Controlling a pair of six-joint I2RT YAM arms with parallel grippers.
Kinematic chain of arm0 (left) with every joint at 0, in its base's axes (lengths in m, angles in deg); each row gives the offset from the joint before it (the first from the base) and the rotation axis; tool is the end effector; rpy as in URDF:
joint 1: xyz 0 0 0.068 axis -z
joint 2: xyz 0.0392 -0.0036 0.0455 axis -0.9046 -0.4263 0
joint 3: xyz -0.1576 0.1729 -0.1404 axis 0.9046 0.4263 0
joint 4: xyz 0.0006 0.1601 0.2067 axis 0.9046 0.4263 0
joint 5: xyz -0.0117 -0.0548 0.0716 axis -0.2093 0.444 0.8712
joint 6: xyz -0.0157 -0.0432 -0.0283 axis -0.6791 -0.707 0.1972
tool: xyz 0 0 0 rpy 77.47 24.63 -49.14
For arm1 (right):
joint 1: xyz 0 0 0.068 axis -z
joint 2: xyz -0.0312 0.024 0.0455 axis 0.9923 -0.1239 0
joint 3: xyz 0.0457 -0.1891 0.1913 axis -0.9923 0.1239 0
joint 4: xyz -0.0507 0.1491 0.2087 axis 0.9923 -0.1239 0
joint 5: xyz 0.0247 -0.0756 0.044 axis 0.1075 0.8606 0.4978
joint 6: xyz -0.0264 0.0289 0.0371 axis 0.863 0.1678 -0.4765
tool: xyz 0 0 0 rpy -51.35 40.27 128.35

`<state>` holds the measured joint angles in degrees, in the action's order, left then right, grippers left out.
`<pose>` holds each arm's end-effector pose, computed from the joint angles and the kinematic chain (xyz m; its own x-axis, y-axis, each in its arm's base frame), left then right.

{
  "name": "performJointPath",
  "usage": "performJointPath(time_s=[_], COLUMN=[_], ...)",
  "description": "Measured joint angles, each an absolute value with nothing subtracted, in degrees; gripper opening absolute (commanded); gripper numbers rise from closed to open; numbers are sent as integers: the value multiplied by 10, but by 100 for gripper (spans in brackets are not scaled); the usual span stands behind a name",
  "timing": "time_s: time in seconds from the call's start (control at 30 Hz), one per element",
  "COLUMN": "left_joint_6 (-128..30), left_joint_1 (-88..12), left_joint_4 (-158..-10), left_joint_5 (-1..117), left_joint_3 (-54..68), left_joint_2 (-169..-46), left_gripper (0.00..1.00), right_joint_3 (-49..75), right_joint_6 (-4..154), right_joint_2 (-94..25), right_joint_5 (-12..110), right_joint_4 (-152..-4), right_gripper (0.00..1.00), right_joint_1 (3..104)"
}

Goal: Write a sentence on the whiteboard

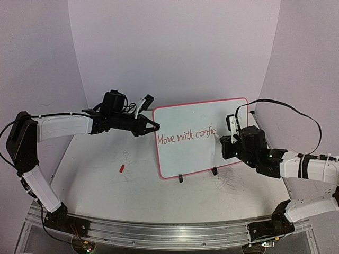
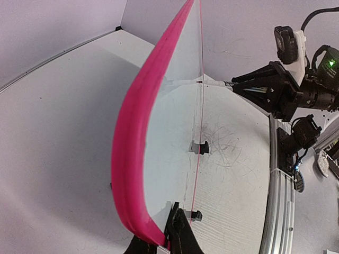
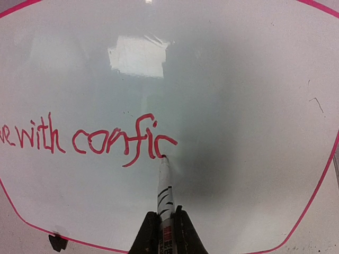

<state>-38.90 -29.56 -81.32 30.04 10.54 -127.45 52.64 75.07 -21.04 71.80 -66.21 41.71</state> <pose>0.2995 -0.2372 0.2724 -0.3953 0.2557 -0.8822 0.8854 0.3617 -0.2919 0.2023 0.1647 0.2429 -0.3090 -0.1196 -0.9435 -0.4177 0.9083 0.0216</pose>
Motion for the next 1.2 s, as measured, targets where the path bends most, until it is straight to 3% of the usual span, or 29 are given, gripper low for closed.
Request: performJointPath(time_s=[1.2], left_joint_6=[-389], left_joint_1=[-294], left_joint_4=[-813], left_joint_5=[305], left_joint_3=[105], left_joint_2=[-1274], left_gripper=[0], right_joint_3=[516], right_joint_6=[746], right_joint_2=[-219], right_joint_5=[748], right_joint_4=[-627], right_gripper=[0], right_joint_1=[417])
